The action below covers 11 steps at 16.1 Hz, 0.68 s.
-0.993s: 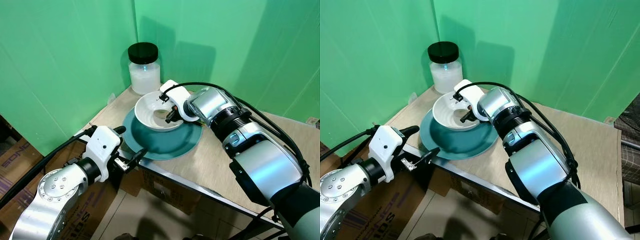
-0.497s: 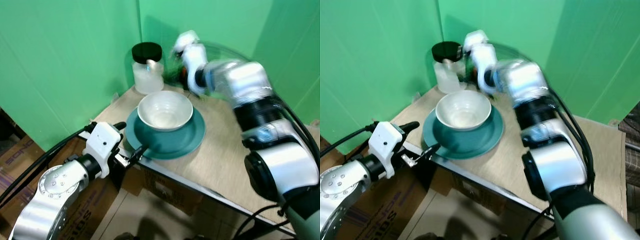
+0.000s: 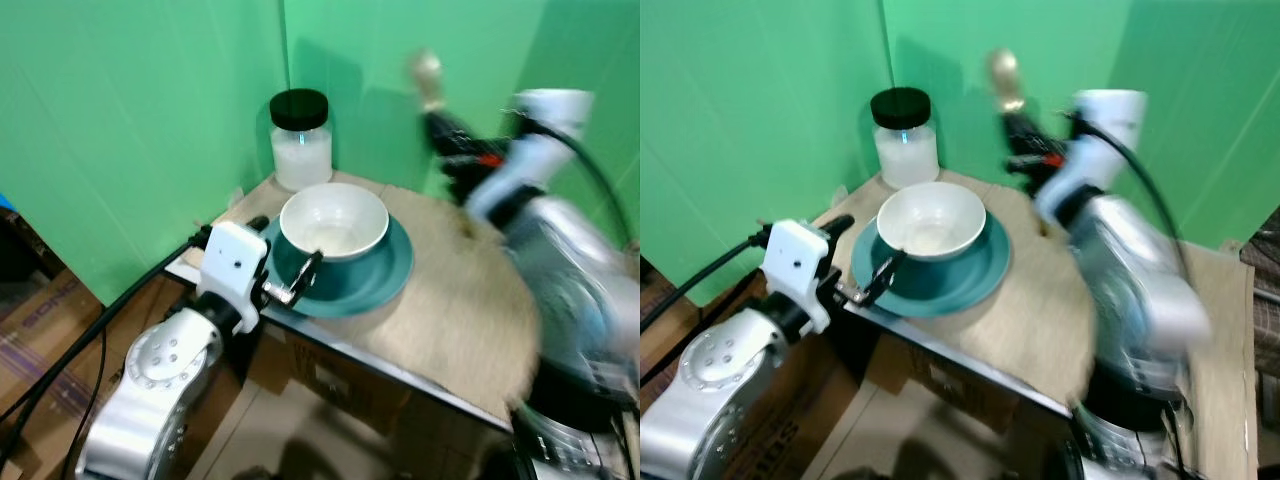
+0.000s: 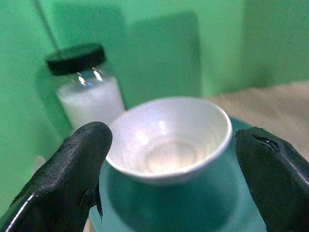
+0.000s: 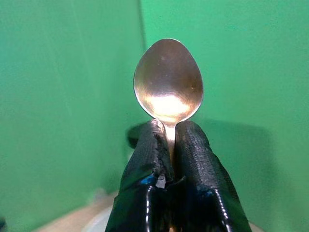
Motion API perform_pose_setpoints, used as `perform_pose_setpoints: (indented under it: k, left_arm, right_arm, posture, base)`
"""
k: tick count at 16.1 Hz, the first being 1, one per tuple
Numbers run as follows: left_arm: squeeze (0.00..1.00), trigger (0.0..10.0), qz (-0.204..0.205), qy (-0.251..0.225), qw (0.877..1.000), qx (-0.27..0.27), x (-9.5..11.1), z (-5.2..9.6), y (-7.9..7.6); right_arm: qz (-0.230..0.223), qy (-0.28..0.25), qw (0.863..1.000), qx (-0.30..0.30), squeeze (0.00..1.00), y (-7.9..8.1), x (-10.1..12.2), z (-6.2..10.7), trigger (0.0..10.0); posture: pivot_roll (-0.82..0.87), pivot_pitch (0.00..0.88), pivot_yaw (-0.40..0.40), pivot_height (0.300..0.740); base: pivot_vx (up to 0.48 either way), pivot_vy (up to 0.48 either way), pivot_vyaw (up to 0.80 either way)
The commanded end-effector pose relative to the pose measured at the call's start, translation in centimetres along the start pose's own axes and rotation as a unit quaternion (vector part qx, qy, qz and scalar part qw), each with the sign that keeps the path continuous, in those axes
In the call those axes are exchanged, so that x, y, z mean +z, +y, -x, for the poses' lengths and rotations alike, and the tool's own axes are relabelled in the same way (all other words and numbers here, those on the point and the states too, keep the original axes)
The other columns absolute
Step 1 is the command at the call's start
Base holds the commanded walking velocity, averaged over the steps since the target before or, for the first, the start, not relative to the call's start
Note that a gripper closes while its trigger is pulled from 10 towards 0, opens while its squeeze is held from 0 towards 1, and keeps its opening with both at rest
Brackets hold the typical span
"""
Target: Setting the table
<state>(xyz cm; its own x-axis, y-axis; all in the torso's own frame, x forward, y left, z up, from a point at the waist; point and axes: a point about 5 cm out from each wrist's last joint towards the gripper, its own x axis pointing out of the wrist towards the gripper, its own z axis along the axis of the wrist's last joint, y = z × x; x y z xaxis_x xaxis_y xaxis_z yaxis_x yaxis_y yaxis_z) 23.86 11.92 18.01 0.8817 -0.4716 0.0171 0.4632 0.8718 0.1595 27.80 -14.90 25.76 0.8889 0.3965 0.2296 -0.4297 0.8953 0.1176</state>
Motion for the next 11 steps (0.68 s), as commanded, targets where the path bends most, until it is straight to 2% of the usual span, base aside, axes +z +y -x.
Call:
perform_pose_setpoints:
  k: [1,3,4,5,6,8,10,11]
  left_arm:
    - [0.0,10.0,-0.004,-0.003,1.0,0.012,0.2,-0.1,0.2]
    - [0.0,10.0,-0.025,0.005,0.999,0.039,0.0,-0.5,0.7]
    - [0.0,10.0,-0.032,0.006,0.998,0.052,0.0,-0.5,0.8]
    - [0.0,10.0,-0.017,0.001,0.997,0.08,0.0,-0.4,1.2]
    - [0.0,10.0,-0.012,0.004,0.995,0.094,0.0,-0.3,1.4]
    - [0.0,10.0,-0.027,-0.004,0.994,0.102,0.2,-0.3,1.6]
    - [0.0,10.0,-0.025,-0.011,0.993,0.118,0.5,-0.2,1.8]
    - [0.0,10.0,-0.021,-0.012,0.991,0.13,0.5,0.2,2.1]
  right_arm:
    - [0.015,-0.006,1.0,-0.002,0.0,0.6,0.2,0.3,10.0]
    - [0.051,0.001,0.993,-0.105,0.0,-0.3,-1.5,2.6,10.0]
    - [0.036,0.003,0.992,-0.122,0.0,-0.4,-1.9,3.0,10.0]
    - [0.081,0.005,0.988,-0.134,0.0,-0.4,-2.2,3.3,10.0]
    - [0.102,0.005,0.986,-0.13,0.0,0.0,-2.3,3.1,10.0]
    - [0.091,0.014,0.986,-0.137,0.0,0.2,-2.5,2.7,10.0]
    - [0.089,0.019,0.984,-0.152,0.0,0.0,-3.0,2.6,10.0]
    - [0.105,0.034,0.983,-0.145,0.0,0.0,-3.7,3.0,10.0]
  posture:
    - [-0.06,0.017,0.066,0.74]
    - [-0.06,0.025,0.058,0.74]
    - [-0.06,0.028,0.055,0.74]
    - [-0.06,0.029,0.052,0.74]
    - [-0.06,0.037,0.04,0.74]
    - [-0.06,0.041,0.03,0.74]
    - [-0.04,0.048,0.008,0.74]
    - [-0.04,0.056,0.006,0.74]
  base:
    - [0.0,0.0,0.0]
    - [0.0,0.0,-0.8]
    - [0.0,0.0,-0.8]
    - [0.0,0.0,-0.8]
    - [0.0,0.0,-0.8]
    - [0.0,0.0,-0.8]
    - [0.0,0.0,-0.8]
    - [0.0,0.0,-0.8]
